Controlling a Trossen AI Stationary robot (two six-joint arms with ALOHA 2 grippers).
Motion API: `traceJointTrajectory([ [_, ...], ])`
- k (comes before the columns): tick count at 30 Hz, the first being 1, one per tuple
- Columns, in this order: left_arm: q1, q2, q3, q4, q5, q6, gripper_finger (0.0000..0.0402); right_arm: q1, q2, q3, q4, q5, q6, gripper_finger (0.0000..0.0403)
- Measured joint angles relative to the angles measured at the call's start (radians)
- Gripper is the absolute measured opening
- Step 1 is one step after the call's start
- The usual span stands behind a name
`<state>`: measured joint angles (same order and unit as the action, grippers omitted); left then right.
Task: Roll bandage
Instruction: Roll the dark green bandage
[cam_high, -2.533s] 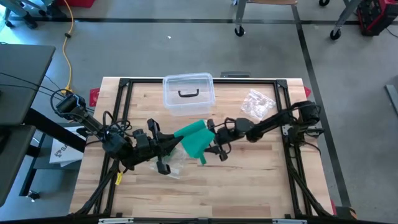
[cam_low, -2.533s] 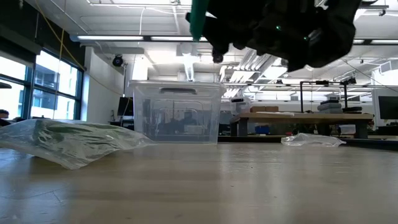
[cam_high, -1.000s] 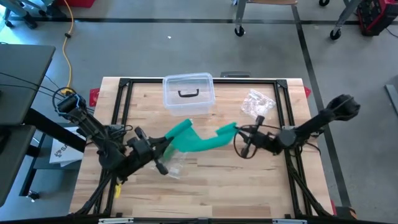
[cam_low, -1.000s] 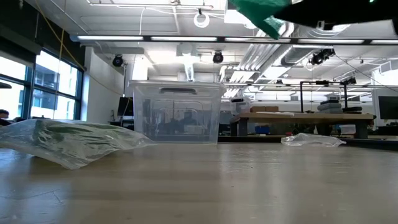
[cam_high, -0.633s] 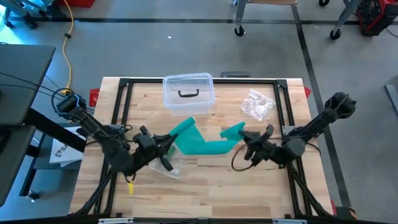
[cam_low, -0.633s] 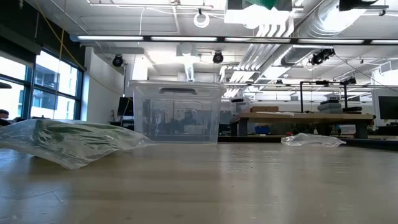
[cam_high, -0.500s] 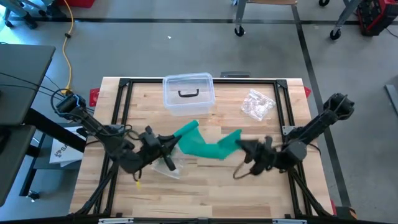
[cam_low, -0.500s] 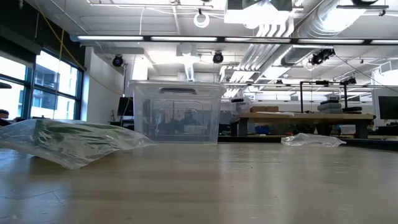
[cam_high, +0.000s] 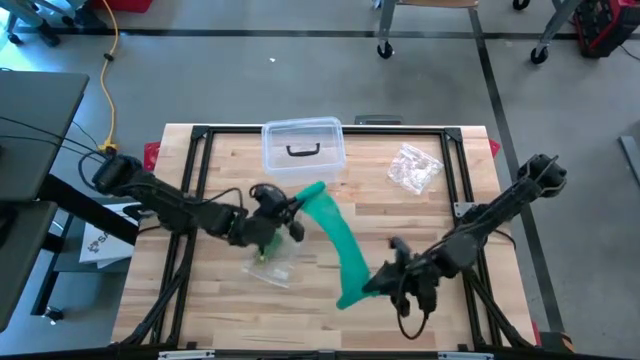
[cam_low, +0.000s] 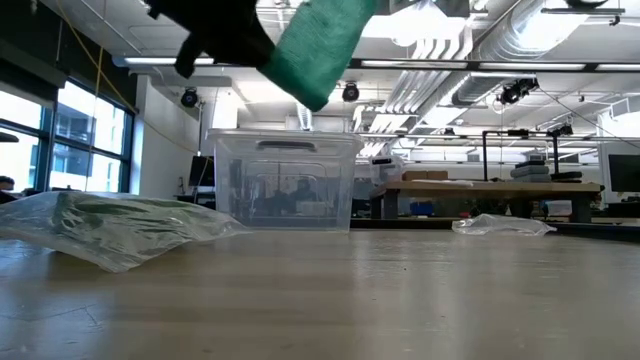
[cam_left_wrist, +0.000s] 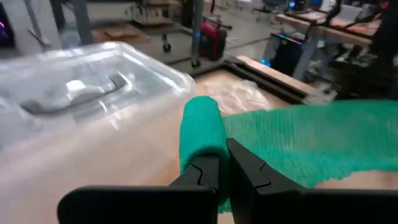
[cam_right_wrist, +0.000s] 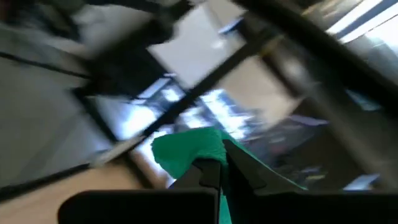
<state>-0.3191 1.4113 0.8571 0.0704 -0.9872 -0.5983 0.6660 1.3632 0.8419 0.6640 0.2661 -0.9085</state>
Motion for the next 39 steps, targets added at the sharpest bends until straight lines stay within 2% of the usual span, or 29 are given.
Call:
traceJointTrajectory([
  [3,0.058,-0.004,-0.009,0.127,0.039,0.148,0.0004,-0.021,0.0,0.002,-0.126,-0.031,0.099,0.0],
  [7,0.116,-0.004,-0.008,0.334,0.167,0.354,0.0004,-0.052,0.0,0.002,-0.296,-0.032,0.134,0.0018],
  [12,0.17,-0.027,-0.007,0.466,0.201,0.512,0.0004,-0.066,0.0,0.002,-0.409,-0.021,0.051,0.0103],
  [14,0.188,-0.051,-0.007,0.481,0.201,0.549,0.0004,-0.049,0.0,0.002,-0.427,0.023,-0.042,0.0148],
  [17,0.205,-0.095,-0.007,0.505,0.228,0.609,0.0005,-0.004,0.0,0.002,-0.427,0.145,-0.198,0.0208],
  [20,0.208,-0.147,-0.007,0.532,0.265,0.671,0.0005,0.048,0.0,0.002,-0.427,0.252,-0.319,0.0251],
  [25,0.18,-0.206,-0.006,0.536,0.296,0.735,0.0005,0.146,-0.001,0.002,-0.427,0.356,-0.433,0.0271],
  [27,0.163,-0.209,-0.006,0.536,0.295,0.741,0.0005,0.166,-0.001,0.002,-0.429,0.444,-0.427,0.0272],
  [30,0.139,-0.198,-0.006,0.534,0.296,0.741,0.0005,0.156,-0.001,-0.004,-0.426,0.594,-0.389,0.0272],
  [33,0.109,-0.176,-0.006,0.528,0.297,0.739,0.0005,0.161,-0.001,-0.004,-0.384,0.574,-0.271,0.0272],
  [36,0.075,-0.147,-0.006,0.522,0.297,0.73,0.0005,0.17,-0.001,-0.004,-0.344,0.552,-0.039,0.0272],
  [39,0.035,-0.112,-0.006,0.524,0.297,0.711,0.0005,0.158,-0.001,-0.004,-0.401,0.556,0.311,0.0272],
])
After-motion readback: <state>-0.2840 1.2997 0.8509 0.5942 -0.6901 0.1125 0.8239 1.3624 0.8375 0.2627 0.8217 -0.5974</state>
